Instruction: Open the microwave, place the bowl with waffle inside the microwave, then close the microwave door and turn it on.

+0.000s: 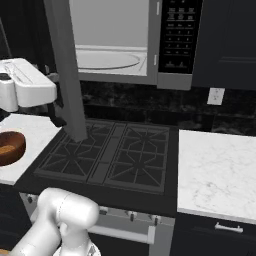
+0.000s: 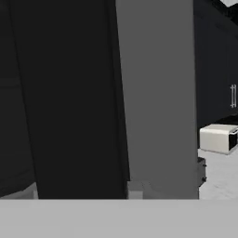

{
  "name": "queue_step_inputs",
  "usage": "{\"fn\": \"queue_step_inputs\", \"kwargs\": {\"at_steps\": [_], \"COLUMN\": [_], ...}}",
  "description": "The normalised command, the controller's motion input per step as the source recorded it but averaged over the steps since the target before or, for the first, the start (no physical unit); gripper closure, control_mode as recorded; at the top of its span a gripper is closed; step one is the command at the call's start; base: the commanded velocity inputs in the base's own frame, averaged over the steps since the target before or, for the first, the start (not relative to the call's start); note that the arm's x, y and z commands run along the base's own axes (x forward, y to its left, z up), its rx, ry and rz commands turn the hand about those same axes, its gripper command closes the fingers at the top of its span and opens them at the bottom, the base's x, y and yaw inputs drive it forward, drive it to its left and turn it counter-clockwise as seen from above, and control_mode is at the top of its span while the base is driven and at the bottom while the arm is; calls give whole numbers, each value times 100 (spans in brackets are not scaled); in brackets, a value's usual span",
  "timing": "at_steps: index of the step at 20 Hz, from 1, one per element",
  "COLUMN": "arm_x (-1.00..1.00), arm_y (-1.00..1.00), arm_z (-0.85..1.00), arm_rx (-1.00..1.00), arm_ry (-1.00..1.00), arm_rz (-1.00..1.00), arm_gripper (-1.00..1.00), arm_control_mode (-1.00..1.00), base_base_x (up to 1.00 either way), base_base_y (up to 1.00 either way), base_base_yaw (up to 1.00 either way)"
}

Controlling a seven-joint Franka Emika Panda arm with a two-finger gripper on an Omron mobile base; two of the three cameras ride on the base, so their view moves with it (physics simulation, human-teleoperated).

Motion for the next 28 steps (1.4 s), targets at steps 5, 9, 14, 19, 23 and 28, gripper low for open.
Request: {"fn": "queue_step_inputs", "kwargs": {"at_steps": [5,9,14,19,23,28], "arm_x": [-59,-38,-32,-30,-48,-63], "arm_y": [61,57,54,31,4,0], "arm_z": [-25,-9,-13,-11,-16,0], "arm_rx": [-3,0,0,0,0,4], "arm_ry": [1,1,0,0,0,0], "arm_rz": [3,0,1,3,0,2], "arm_gripper": [100,100,-100,-100,-100,-100], "arm_control_mode": [-100,-100,-100,-100,-100,-100], "base_base_x": [0,0,0,0,0,0], "base_base_y": [0,0,0,0,0,0], "base_base_yaw": [0,0,0,0,0,0]}}
